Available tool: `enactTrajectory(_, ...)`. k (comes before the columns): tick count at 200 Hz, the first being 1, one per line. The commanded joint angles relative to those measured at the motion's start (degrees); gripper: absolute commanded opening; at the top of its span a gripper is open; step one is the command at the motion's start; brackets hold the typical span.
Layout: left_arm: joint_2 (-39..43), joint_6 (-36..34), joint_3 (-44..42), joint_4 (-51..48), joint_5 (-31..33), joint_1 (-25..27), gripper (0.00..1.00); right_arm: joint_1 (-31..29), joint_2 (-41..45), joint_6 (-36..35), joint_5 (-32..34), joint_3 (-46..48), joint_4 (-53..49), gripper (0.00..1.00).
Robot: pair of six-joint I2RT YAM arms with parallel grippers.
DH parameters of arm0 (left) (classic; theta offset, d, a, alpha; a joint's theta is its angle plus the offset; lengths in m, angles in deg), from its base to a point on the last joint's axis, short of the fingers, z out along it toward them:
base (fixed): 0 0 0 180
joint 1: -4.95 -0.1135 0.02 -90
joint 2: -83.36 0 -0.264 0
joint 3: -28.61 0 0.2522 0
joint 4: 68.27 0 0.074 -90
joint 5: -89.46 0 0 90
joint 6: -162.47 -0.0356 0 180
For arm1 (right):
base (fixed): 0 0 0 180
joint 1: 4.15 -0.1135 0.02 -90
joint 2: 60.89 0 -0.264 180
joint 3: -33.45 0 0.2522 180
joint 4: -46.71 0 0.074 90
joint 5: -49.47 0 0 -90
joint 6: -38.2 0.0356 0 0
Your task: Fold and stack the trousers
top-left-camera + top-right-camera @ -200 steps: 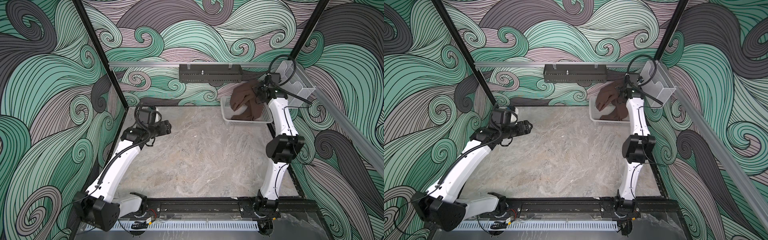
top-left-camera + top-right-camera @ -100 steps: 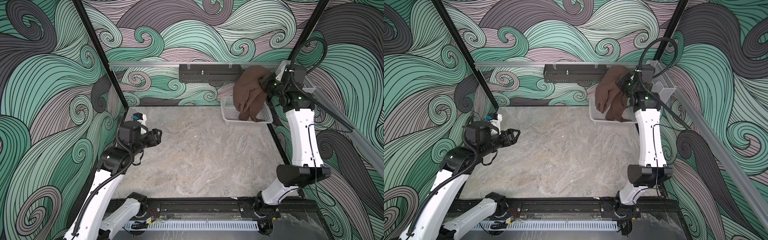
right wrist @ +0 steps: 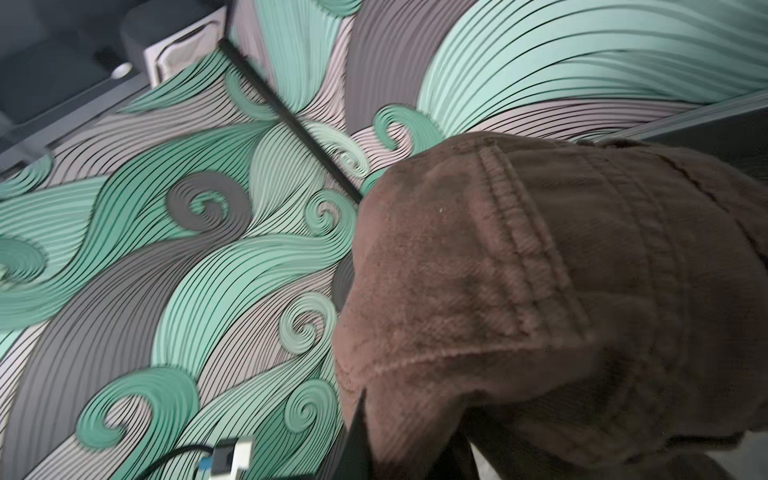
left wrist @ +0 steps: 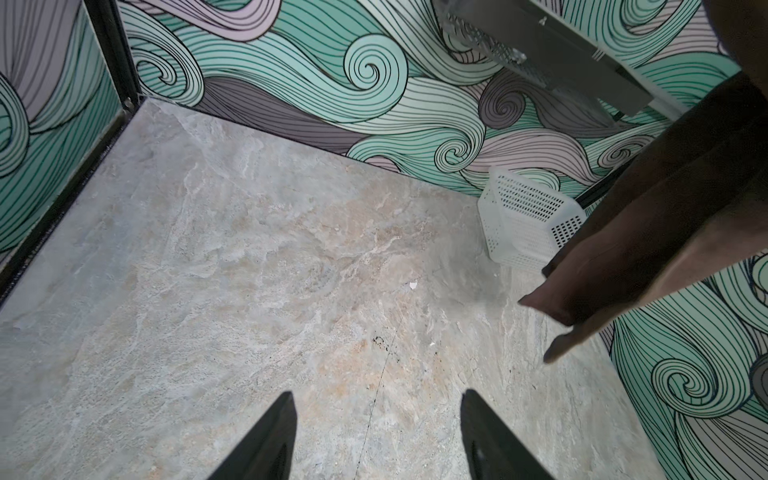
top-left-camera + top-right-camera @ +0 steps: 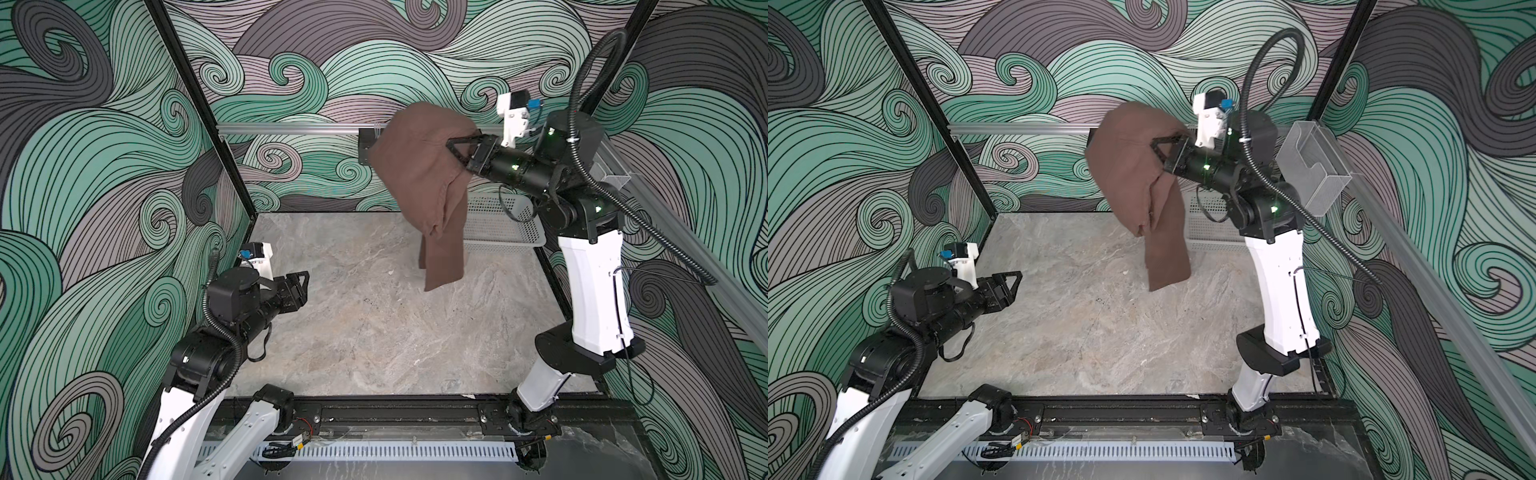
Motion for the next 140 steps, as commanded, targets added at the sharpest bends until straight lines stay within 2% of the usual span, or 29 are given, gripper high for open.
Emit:
enactTrajectory(1,1.9,0.4,0.4,-1.4,2.8,0.3,0.66,-3.6,-3.4,-4.9,-2.8,-0.1,1.2,0.0)
enactTrajectory(27,2.8,-0.3,0.2,-3.2,3.9,0.2,0.71,-7.2,-4.5,-9.1,-0.2,7.9,-1.7,0.0)
enactTrajectory(42,3.1,-0.7,-0.1,-4.0,4.4,0.3,0.74,-8.0,-2.8,-11.0,2.0,18.8,-0.3,0.0)
enactTrajectory(70,3.7,-1.4,-0.6,-5.0,4.9,0.3,0.76,-8.2,4.3,-12.7,6.9,43.8,7.1,0.07)
enactTrajectory(87,3.6,-1.9,-0.7,-5.7,5.1,0.3,0.77,-7.4,9.1,-13.2,12.6,56.1,8.8,0.19)
enactTrajectory(103,3.3,-2.0,-1.1,-6.3,5.0,0.3,0.78,-6.0,14.3,-13.0,19.4,65.2,8.2,0.47)
enactTrajectory(120,2.6,-2.0,-2.2,-6.5,4.0,0.3,0.81,-4.1,20.0,-11.4,27.7,72.2,5.3,0.66)
enactTrajectory(140,1.3,-0.7,-4.1,-6.4,2.1,0.3,0.83,-2.5,25.4,-9.7,35.8,76.0,-0.2,0.78)
